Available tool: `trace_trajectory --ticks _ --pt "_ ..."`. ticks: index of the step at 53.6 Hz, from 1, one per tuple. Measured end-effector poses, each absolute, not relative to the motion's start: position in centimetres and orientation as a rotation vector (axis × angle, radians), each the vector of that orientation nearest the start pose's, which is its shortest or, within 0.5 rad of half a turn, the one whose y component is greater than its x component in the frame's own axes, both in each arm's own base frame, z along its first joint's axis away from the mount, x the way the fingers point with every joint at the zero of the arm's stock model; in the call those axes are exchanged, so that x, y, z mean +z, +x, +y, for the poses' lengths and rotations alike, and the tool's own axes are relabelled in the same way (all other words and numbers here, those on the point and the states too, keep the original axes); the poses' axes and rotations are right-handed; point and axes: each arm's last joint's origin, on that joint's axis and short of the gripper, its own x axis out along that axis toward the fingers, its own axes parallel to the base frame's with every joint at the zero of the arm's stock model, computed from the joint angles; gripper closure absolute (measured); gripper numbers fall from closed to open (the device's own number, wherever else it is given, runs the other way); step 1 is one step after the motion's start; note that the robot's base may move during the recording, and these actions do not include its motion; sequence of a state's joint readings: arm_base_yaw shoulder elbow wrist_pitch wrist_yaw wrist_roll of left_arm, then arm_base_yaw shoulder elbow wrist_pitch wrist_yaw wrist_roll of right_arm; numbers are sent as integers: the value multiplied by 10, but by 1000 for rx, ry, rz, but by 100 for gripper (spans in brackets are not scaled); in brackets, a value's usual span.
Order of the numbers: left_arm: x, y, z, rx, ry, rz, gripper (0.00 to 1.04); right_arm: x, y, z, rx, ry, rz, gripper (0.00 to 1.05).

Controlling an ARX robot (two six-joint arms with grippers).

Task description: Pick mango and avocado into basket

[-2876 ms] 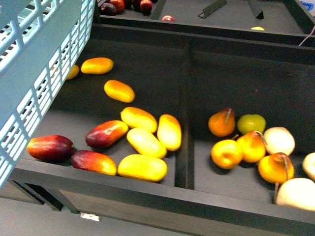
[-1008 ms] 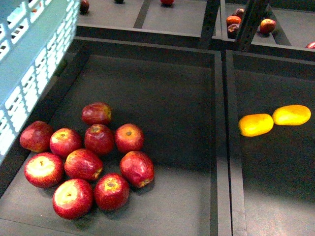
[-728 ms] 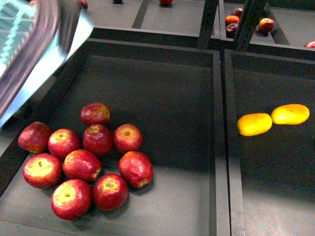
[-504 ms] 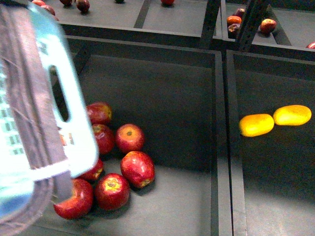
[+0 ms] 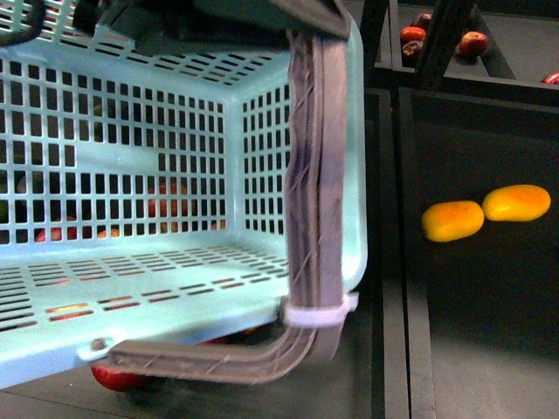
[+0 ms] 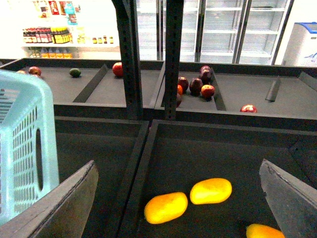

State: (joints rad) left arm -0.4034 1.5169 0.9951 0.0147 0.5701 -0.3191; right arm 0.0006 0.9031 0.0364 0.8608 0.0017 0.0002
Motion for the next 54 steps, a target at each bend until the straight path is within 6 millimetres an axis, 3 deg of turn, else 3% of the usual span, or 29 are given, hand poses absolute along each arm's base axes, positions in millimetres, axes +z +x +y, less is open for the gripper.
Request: trace_trajectory --ticks 10,21,54 --pt "266 294 -155 -955 -487 637 91 162 158 0 -1 0 6 8" --pt "268 281 -163 -1008 -530 660 91 162 158 0 -1 1 6 8" --pt "266 272 -171 -938 -469 678 91 162 158 0 -1 0 6 8"
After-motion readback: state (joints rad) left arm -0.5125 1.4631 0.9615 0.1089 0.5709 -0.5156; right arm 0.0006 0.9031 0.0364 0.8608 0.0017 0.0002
